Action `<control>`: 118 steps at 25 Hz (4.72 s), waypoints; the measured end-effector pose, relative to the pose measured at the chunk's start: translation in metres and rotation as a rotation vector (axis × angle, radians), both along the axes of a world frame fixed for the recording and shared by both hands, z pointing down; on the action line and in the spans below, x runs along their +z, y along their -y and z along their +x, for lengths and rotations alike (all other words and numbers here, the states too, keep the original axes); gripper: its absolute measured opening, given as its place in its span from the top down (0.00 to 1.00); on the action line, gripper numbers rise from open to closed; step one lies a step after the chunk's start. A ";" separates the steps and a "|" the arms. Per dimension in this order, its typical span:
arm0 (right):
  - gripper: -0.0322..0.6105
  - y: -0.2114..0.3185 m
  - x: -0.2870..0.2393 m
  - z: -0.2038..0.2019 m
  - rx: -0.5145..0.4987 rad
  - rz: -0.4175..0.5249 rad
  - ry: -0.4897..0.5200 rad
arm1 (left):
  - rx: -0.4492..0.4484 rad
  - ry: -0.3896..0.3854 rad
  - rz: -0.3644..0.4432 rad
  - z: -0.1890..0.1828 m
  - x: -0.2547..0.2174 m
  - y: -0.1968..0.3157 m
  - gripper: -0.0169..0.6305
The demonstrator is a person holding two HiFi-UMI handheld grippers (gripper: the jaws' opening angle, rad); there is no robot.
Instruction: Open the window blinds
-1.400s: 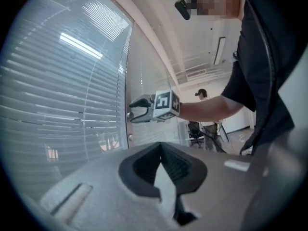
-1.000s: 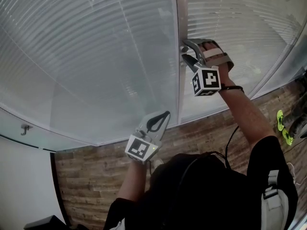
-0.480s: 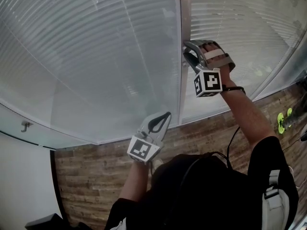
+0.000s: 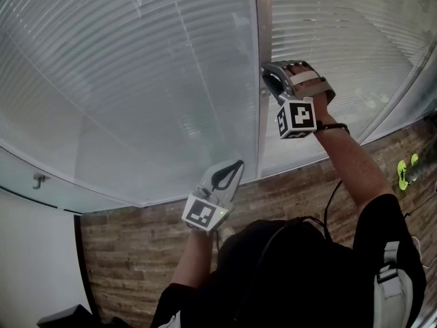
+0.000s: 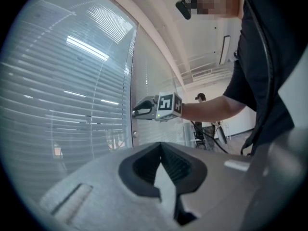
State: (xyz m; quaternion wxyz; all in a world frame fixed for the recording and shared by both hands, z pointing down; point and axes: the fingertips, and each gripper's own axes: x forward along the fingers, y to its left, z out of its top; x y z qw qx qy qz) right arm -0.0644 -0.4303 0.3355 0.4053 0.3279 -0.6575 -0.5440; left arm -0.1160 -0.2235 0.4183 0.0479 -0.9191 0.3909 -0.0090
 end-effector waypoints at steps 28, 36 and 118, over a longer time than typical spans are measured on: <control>0.74 0.003 -0.014 0.005 0.028 -0.256 0.546 | -0.007 0.017 -0.034 -0.003 0.000 -0.001 0.97; 0.74 0.008 -0.023 0.011 0.034 -0.449 0.985 | -0.027 0.014 -0.041 -0.008 -0.002 0.000 0.97; 0.74 0.001 -0.001 0.000 0.018 -0.007 0.052 | -0.010 0.039 -0.013 0.000 0.010 0.000 0.97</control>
